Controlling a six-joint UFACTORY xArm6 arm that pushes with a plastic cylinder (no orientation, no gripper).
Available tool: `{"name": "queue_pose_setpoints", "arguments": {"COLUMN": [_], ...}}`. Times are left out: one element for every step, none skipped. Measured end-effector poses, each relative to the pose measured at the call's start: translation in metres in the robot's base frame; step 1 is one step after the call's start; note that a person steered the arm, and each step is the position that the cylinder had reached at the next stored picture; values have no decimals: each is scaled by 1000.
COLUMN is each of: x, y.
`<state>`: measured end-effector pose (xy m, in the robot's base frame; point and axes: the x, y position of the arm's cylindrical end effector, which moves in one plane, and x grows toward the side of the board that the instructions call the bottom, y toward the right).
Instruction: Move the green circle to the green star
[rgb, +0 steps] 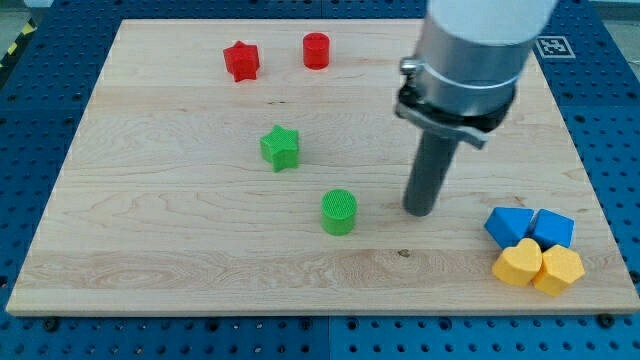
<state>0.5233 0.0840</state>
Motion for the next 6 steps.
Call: {"name": "queue_pose_setpoints", "arguments": {"x": [30,51,49,17,11,9], "y": [-34,-59,-95,-97,-97,-96]}}
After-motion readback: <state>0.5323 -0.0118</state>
